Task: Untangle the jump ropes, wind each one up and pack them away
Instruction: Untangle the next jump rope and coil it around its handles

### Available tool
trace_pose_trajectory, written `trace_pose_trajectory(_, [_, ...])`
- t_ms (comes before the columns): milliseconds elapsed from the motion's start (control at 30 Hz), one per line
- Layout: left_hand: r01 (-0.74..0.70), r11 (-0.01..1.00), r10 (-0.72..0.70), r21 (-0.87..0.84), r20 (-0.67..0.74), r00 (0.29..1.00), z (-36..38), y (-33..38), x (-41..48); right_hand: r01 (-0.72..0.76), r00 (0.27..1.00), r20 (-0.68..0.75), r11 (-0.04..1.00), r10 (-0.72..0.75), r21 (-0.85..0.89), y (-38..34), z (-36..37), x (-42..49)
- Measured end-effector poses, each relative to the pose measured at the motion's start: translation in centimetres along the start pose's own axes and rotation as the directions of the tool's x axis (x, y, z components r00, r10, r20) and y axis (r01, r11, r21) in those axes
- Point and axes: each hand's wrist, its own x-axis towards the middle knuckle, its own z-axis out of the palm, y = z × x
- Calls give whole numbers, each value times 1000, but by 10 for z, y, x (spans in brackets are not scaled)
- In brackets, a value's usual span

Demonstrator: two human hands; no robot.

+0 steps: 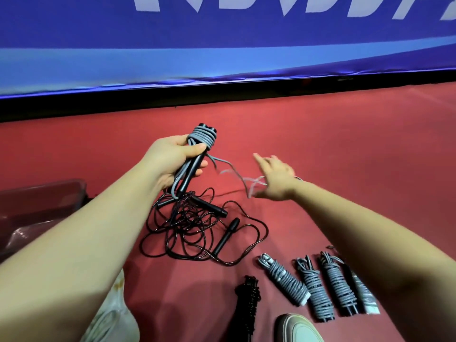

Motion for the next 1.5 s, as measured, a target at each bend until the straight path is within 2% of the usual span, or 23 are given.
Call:
trace_pose_trajectory(67, [13,1000,-13,-9,20,1000,4,-1,1,261,963,-153,918,-224,298,-34,0,2])
trace_pose_trajectory(133, [15,999,-14,-30,45,999,7,1,1,383,919,-286,783,-270,491,-64,1,5])
trace_pose_trajectory(267, [-45,999,45,2,46,998,10,6,-3,341,915,-391,705,-99,622,-94,13,5])
trace_pose_trajectory(333, [-102,994,102,43,-1,995,6,6,-2,348,924,-367,637,-107,688,-94,18,2])
trace_pose_trajectory(467, [-151,987,157,51,-127,979,-17,2,10,321,944,-290,645,-158,693,-78,20,-4])
trace_pose_trajectory(633, [-100,988,117,113,-158,980,-27,-18,16,248,967,-126,692,-222,678,-64,7,-16])
trace_pose_trajectory(767, [-95,990,108,108,-122,987,-28,-15,15,322,945,-170,708,-279,629,-66,-4,-26])
trace_pose_trajectory(867, [-62,993,67,97,-58,996,-28,-11,10,359,933,-219,766,-285,533,-64,-13,-33])
trace_pose_trajectory(967, [-79,980,81,181,-3,997,-26,-10,5,420,904,-280,792,-323,442,-67,-27,-46])
trace_pose_trajectory(1067, [-151,915,135,375,70,988,-16,-12,-1,478,843,-360,863,-399,164,-81,-48,-56])
trace_pose_trajectory(1133, [-219,809,177,545,128,976,-7,-11,-4,446,807,-411,894,-424,-48,-88,-64,-55])
trace_pose_trajectory(1233, [-248,670,189,699,163,968,2,-8,-8,386,816,-416,914,-401,-124,-88,-82,-47])
trace_pose_trajectory(1300, [-252,603,170,757,187,968,6,-9,-11,399,826,-383,909,-413,-121,-84,-88,-41])
trace_pose_trajectory(1367, [-276,563,126,779,249,960,9,-9,-16,407,865,-304,913,-398,-38,-78,-90,-38])
trace_pose_trajectory(1433, [-289,586,72,757,307,949,12,-8,-21,374,923,-184,899,-337,227,-70,-88,-34])
trace_pose_trajectory(1500, [-282,622,17,731,347,938,13,-7,-25,320,943,-79,822,-322,470,-62,-81,-34])
